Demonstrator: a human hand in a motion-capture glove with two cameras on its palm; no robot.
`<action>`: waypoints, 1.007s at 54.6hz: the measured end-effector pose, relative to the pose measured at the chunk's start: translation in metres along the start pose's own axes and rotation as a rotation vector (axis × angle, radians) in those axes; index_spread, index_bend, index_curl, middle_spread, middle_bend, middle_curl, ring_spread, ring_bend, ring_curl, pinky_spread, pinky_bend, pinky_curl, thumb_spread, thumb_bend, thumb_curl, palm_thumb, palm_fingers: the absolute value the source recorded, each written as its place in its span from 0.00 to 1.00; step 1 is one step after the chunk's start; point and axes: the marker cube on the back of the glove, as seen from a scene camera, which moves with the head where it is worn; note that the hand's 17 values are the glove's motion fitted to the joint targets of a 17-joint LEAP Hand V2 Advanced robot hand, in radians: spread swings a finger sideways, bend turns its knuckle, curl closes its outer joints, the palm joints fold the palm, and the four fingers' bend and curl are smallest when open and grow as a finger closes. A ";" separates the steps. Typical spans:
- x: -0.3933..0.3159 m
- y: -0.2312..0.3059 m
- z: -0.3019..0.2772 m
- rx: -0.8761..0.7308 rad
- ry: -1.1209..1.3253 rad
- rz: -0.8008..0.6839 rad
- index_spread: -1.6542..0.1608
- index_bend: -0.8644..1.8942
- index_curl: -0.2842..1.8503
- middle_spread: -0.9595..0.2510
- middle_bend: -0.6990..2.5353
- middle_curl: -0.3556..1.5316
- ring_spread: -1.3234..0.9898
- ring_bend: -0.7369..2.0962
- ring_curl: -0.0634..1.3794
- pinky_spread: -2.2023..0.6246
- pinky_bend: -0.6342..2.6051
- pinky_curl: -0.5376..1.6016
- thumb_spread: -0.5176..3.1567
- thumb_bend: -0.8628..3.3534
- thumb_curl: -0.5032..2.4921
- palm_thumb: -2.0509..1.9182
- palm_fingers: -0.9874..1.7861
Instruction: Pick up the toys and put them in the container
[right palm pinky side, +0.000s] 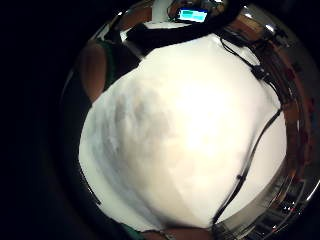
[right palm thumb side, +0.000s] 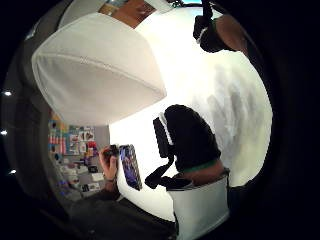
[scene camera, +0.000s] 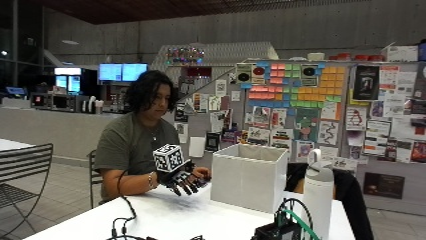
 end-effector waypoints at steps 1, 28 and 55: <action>0.001 0.000 0.000 0.000 -0.001 0.000 0.68 0.42 0.40 0.70 0.30 0.49 0.47 0.44 0.29 0.78 0.38 0.39 0.53 0.20 0.26 0.51 0.48; 0.002 0.004 -0.008 -0.014 0.025 0.009 0.69 0.42 0.40 0.70 0.29 0.47 0.47 0.44 0.29 0.78 0.38 0.39 0.55 0.20 0.26 0.52 0.49; 0.000 0.001 0.003 -0.073 0.000 -0.017 0.69 0.41 0.39 0.71 0.28 0.46 0.46 0.44 0.28 0.78 0.37 0.40 0.56 0.20 0.26 0.52 0.50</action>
